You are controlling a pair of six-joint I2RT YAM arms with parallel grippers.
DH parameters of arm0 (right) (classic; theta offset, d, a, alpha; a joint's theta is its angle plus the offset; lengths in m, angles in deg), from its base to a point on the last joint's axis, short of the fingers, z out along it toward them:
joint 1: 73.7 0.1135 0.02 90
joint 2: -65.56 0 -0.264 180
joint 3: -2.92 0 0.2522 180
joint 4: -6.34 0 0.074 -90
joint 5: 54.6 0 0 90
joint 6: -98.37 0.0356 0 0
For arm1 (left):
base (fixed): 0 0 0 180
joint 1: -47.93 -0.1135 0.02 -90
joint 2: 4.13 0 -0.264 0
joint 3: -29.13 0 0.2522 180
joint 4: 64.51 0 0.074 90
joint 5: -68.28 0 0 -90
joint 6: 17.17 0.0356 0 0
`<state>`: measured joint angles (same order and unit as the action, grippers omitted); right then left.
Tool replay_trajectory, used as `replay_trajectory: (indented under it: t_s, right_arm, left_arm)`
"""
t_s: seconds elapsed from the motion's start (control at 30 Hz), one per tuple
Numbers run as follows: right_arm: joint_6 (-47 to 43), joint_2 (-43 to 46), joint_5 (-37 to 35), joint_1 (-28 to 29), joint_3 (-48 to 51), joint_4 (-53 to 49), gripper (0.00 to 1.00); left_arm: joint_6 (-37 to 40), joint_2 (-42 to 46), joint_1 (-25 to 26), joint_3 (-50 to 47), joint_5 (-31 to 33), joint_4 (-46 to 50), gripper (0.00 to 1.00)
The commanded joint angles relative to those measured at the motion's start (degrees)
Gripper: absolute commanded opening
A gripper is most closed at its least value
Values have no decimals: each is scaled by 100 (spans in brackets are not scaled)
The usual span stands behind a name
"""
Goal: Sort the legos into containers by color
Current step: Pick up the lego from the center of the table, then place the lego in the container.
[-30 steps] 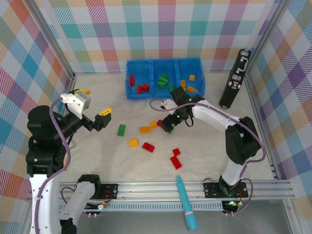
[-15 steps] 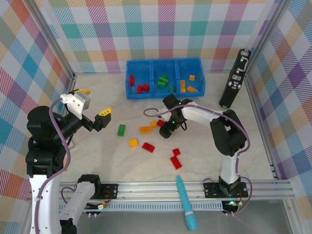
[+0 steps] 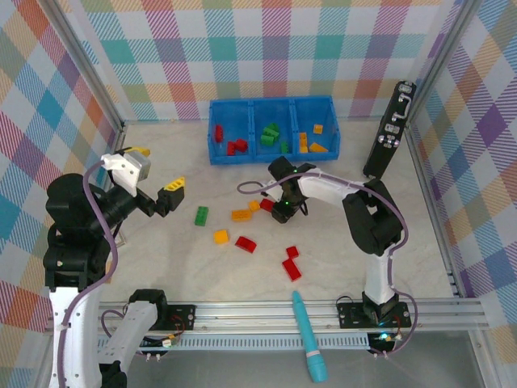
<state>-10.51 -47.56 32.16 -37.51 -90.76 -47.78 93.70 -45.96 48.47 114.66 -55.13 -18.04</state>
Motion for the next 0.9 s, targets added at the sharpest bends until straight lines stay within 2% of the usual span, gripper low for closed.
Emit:
replay_trajectory:
  t_s: [0.0, 0.2, 0.33, 0.53, 0.73, 0.87]
  right_arm:
    - [116, 52, 140, -217, -358, -315, 42]
    - [737, 84, 1063, -926, -1632, -644, 39]
    - [1097, -404, 1153, -1104, -2812, -745, 39]
    - [1281, -1567, 679, -1113, -4596, -619, 39]
    - [1247, -2175, 269, -1136, -5090, 312, 39]
    - [1205, -2485, 177, -1157, -5363, 539, 39]
  left_arm:
    - [58, -25, -97, 60, -27, -72, 100]
    - [49, -98, -97, 37, -51, -94, 100]
    - [49, -177, -93, 65, -44, -63, 100]
    - [67, -186, -97, 59, 36, -45, 100]
    - [111, -195, -97, 82, 126, 16, 100]
    - [146, -149, -97, 62, 194, 26, 100]
